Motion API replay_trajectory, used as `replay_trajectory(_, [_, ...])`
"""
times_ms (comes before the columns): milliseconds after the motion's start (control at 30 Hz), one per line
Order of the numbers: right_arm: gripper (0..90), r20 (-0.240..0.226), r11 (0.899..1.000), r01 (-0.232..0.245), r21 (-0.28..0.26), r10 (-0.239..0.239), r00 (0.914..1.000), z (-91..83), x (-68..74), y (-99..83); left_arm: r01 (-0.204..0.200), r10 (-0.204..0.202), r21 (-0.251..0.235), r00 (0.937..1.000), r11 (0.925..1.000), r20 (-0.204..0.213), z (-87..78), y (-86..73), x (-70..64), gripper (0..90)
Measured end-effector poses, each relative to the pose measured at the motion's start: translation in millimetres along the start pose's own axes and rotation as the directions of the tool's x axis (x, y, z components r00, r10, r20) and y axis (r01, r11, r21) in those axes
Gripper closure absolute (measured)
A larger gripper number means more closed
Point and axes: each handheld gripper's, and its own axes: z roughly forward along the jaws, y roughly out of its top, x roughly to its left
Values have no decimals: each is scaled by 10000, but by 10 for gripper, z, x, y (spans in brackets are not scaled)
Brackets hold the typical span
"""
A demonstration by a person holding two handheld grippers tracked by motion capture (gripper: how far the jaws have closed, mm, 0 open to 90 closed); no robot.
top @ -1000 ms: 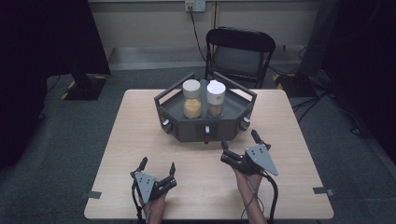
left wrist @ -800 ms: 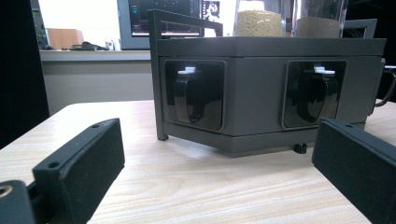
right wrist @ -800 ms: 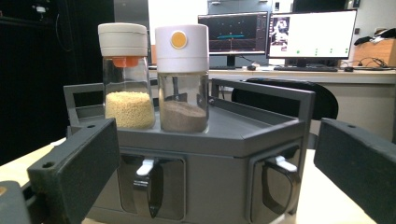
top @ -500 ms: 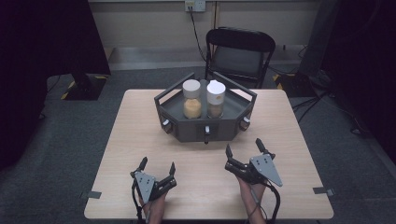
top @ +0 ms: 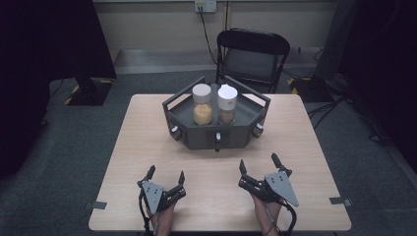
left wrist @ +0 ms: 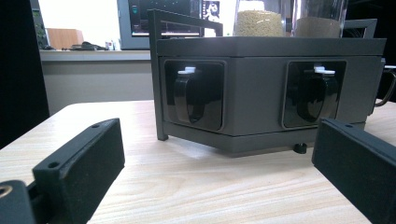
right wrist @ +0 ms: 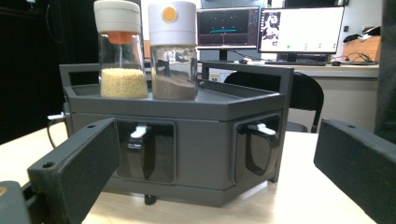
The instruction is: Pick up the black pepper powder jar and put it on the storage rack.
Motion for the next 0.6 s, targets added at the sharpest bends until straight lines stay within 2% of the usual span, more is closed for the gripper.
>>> replay_trajectory(600, [0,384,9999,-103,69,100,9992,-123,11,-218,-1,1,6,10000,10000,4,0,1,1,18])
